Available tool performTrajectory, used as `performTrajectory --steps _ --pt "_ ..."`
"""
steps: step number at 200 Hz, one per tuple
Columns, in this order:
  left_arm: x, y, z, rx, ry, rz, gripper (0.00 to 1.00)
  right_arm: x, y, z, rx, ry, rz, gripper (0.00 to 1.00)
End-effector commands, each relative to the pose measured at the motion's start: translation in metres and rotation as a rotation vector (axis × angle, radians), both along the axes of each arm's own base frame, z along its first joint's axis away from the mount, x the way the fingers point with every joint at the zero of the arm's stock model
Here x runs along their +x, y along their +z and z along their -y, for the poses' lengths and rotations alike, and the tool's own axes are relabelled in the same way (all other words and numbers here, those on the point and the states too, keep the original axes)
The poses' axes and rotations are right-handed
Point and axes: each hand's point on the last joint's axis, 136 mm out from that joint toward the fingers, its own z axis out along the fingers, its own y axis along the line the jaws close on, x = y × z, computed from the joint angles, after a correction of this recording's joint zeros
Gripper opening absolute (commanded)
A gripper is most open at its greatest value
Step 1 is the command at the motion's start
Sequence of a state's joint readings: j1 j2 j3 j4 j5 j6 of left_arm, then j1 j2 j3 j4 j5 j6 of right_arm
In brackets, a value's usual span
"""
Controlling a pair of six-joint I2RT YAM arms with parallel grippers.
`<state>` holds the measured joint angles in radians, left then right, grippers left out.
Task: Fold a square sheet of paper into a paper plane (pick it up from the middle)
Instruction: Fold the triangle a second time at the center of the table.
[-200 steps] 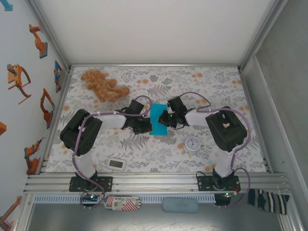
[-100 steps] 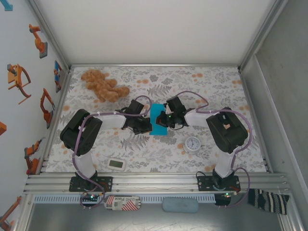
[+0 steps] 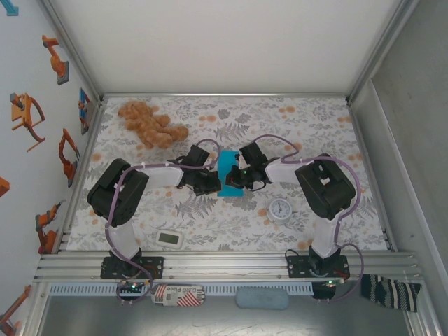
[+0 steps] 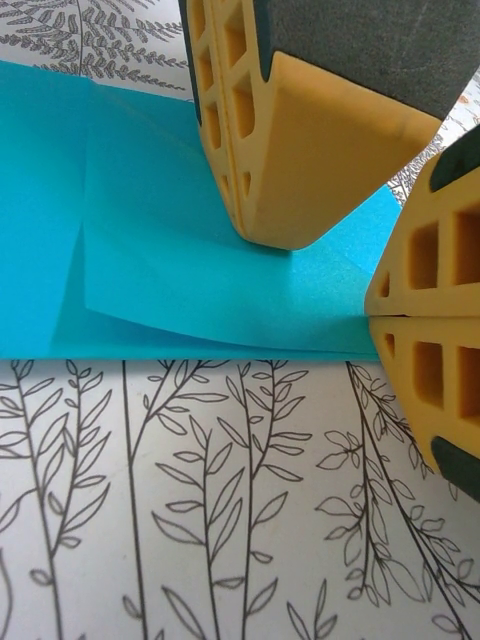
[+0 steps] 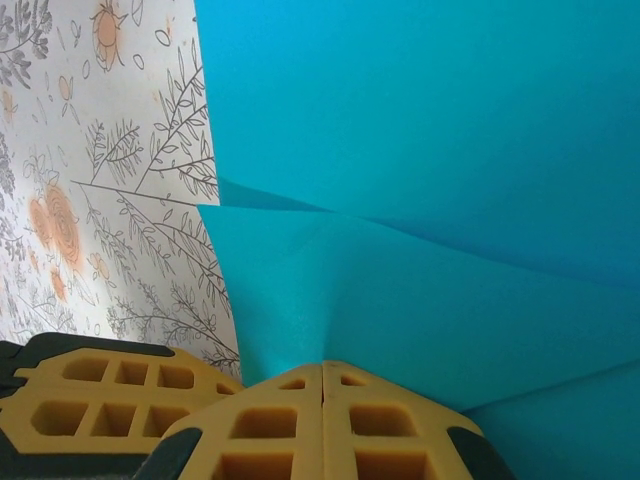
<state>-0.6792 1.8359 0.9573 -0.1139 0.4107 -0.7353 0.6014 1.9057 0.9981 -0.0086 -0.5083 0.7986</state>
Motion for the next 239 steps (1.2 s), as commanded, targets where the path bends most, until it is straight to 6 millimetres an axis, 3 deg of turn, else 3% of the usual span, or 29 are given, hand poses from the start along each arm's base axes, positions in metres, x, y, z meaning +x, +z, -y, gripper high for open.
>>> performTrajectory --steps 1,46,80,102,127,157,172,183,206,214,239 --pt "-0.026 -0.044 -0.04 0.208 0.029 -0.123 0.0 0.006 -0.015 0.015 -0.058 -0.028 -0.029 0.0" --pt "-0.04 -0.06 -0.055 0.256 0.052 -0.175 0.0 0.035 -0.017 0.049 -0.073 -0.138 -0.016 0.0" --pt "-0.038 -0.057 -0.051 0.236 0.048 -0.169 0.0 0.059 -0.013 0.075 -0.059 -0.203 -0.003 0.0" --pt "-0.032 -0.048 -0.041 0.199 0.031 -0.154 0.0 0.068 0.0 0.077 -0.048 -0.204 0.022 0.0" --pt "-0.015 -0.024 -0.02 0.123 0.011 -0.108 0.0 0.073 0.025 0.079 -0.039 -0.223 0.07 0.0" --pt "0.012 0.026 0.009 -0.01 0.01 -0.004 0.06 0.066 0.052 0.088 -0.037 -0.286 0.111 0.0" --pt "0.022 0.044 0.019 -0.065 0.019 0.041 0.12 0.058 0.056 0.09 -0.033 -0.312 0.109 0.07" --pt "0.028 0.051 0.022 -0.086 0.027 0.065 0.16 0.05 0.058 0.088 -0.029 -0.319 0.101 0.19" --pt "0.037 0.047 0.02 -0.069 0.04 0.082 0.18 0.036 0.055 0.08 -0.025 -0.321 0.082 0.35" --pt "0.041 0.044 0.019 -0.067 0.045 0.085 0.18 0.032 0.053 0.076 -0.02 -0.322 0.076 0.44" --pt "0.053 0.037 0.016 -0.057 0.057 0.086 0.18 0.026 0.046 0.063 -0.006 -0.322 0.054 0.46"
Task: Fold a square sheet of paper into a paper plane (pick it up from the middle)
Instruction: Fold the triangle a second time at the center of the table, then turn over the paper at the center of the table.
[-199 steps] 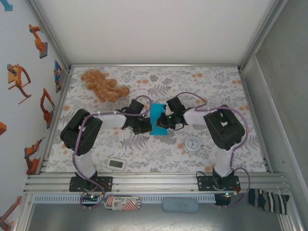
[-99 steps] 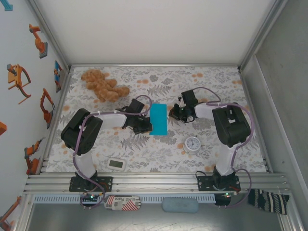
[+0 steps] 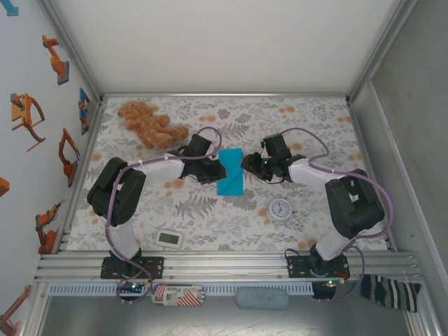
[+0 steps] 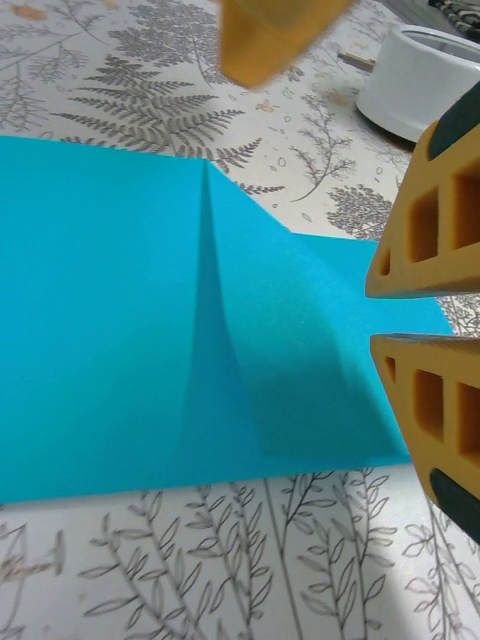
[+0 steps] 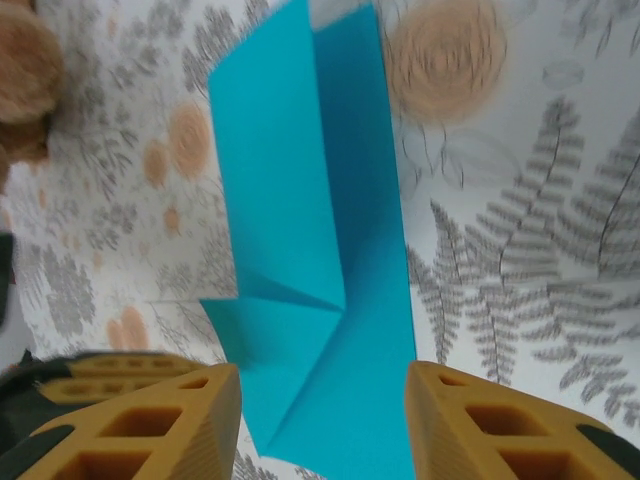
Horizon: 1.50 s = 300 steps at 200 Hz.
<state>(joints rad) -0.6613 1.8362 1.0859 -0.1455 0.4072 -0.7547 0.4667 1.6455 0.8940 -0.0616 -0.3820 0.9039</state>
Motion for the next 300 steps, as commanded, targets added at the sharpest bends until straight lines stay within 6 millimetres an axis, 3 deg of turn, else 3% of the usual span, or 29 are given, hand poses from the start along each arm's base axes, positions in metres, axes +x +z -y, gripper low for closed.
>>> performTrajectory --steps 1,56,94,142,229,261,280,300 --pt "0.019 -0.002 -0.001 0.003 0.023 0.018 0.18 -0.003 -0.007 -0.008 0.011 -0.036 -0.019 0.46" --pt "0.033 -0.009 -0.007 -0.006 0.046 0.02 0.18 -0.001 -0.019 -0.038 0.051 -0.006 -0.027 0.38" --pt "0.032 -0.011 -0.015 0.002 0.052 0.019 0.18 0.004 -0.028 -0.044 0.056 -0.015 -0.036 0.36" --pt "0.033 -0.016 -0.016 0.001 0.055 0.009 0.18 0.005 -0.03 -0.055 0.082 0.011 -0.026 0.28" --pt "0.035 -0.019 -0.034 0.098 0.082 -0.002 0.19 0.012 -0.012 -0.071 0.194 0.035 0.087 0.17" --pt "0.034 -0.021 -0.036 0.105 0.09 -0.007 0.19 0.013 -0.012 -0.072 0.197 0.038 0.101 0.07" --pt "0.036 -0.011 -0.039 0.105 0.107 0.015 0.19 0.015 -0.004 -0.072 0.195 0.045 0.133 0.01" --pt "0.041 0.009 -0.049 0.1 0.148 0.06 0.23 0.021 0.018 -0.071 0.182 0.061 0.206 0.0"
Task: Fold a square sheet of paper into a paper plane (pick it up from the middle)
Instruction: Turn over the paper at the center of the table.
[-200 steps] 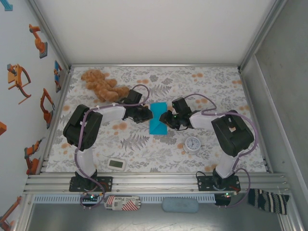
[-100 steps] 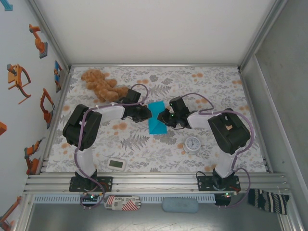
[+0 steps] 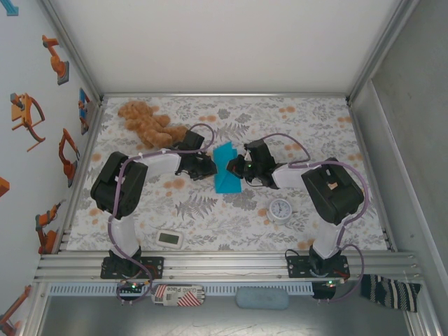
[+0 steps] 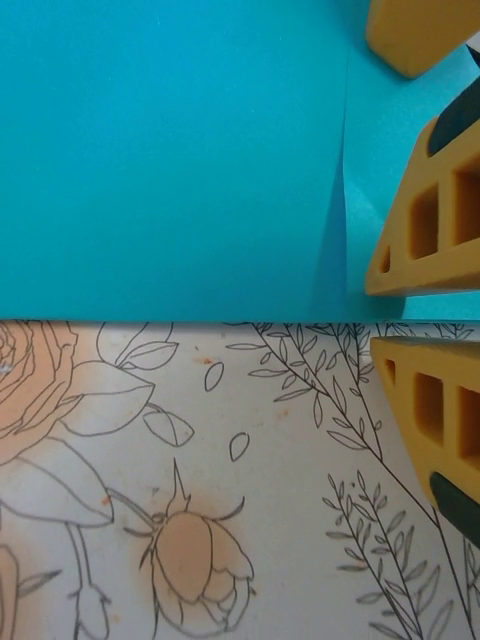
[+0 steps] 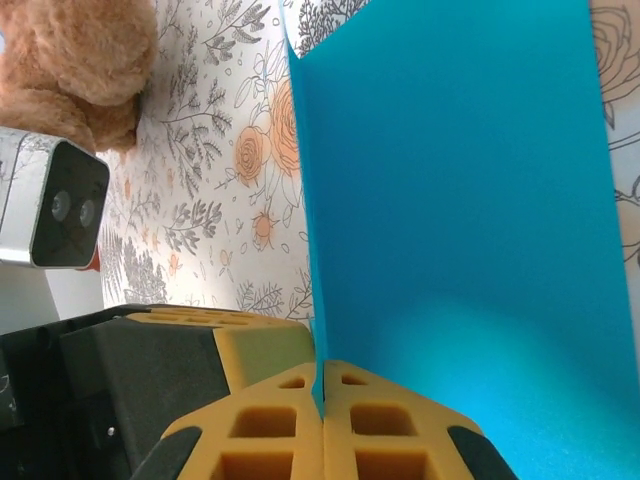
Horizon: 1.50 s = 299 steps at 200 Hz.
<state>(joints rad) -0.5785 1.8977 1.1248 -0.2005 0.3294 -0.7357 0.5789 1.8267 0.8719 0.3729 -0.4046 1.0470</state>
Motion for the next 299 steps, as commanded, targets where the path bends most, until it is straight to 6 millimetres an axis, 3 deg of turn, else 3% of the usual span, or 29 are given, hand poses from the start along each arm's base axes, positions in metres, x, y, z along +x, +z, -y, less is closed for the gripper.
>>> performTrajectory --steps 1,33,60,81,105,140,209,254,299 --pt "0.009 0.034 -0.013 0.0 0.04 0.078 0.23 0.006 0.031 -0.002 0.0 0.017 0.115 0.0" --pt "0.01 0.079 -0.038 -0.028 0.126 0.184 0.39 0.014 0.084 -0.005 0.018 0.043 0.248 0.0" --pt "0.0 0.125 -0.056 -0.096 0.186 0.301 0.63 0.015 0.129 -0.01 0.084 0.066 0.325 0.0" --pt "-0.01 0.165 -0.06 -0.226 0.21 0.386 0.85 0.015 0.166 -0.018 0.176 0.093 0.362 0.0" --pt "-0.024 0.204 -0.057 -0.37 0.207 0.444 1.0 0.015 0.203 -0.027 0.296 0.121 0.383 0.0" --pt "-0.035 0.243 -0.042 -0.559 0.168 0.445 0.96 0.007 0.241 -0.035 0.432 0.16 0.387 0.0" --pt "-0.033 0.266 -0.021 -0.721 0.129 0.399 1.0 -0.005 0.262 -0.032 0.499 0.174 0.392 0.0" --pt "-0.029 0.272 -0.011 -0.792 0.112 0.38 0.85 -0.012 0.274 -0.027 0.518 0.178 0.411 0.0" --pt "-0.032 0.281 -0.013 -0.831 0.091 0.438 0.68 -0.011 0.268 -0.023 0.512 0.167 0.396 0.0"
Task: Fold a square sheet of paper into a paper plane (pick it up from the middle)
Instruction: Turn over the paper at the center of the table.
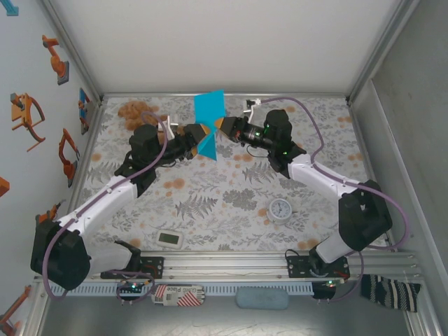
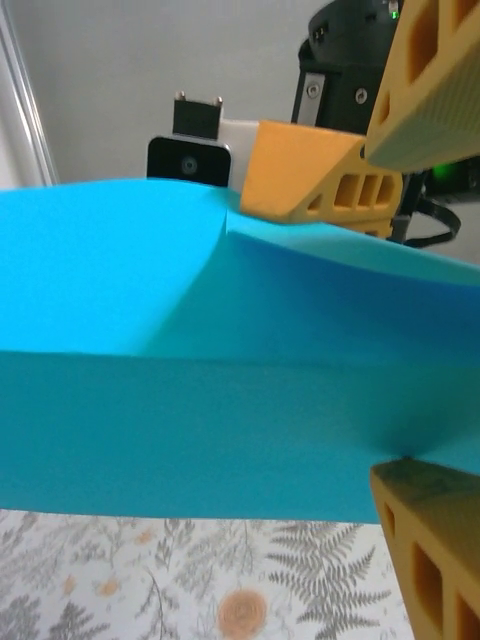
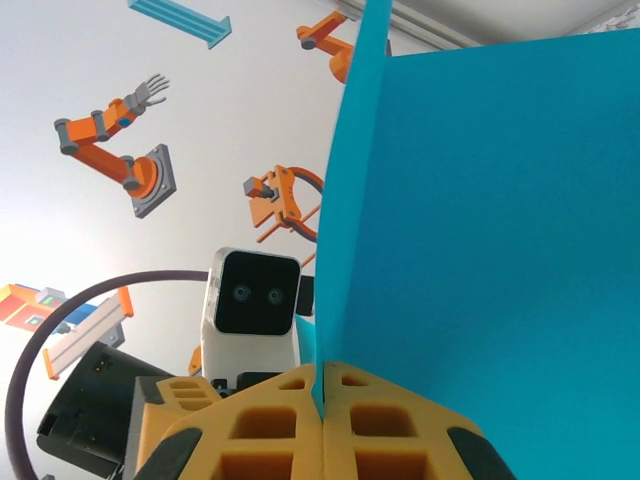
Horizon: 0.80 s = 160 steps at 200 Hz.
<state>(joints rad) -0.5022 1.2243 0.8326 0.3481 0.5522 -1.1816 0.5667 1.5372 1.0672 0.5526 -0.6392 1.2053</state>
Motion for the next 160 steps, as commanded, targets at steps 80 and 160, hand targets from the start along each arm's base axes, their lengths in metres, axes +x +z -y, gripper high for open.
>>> performTrajectory --steps 80,160 --pt "-0.004 0.013 0.001 -0.018 -0.031 0.104 0.35 -0.001 0.003 0.012 0.015 -0.008 0.007 0.0" --pt "0.003 0.01 0.004 -0.005 -0.04 0.101 0.16 0.007 -0.009 0.02 -0.017 -0.033 -0.017 0.11"
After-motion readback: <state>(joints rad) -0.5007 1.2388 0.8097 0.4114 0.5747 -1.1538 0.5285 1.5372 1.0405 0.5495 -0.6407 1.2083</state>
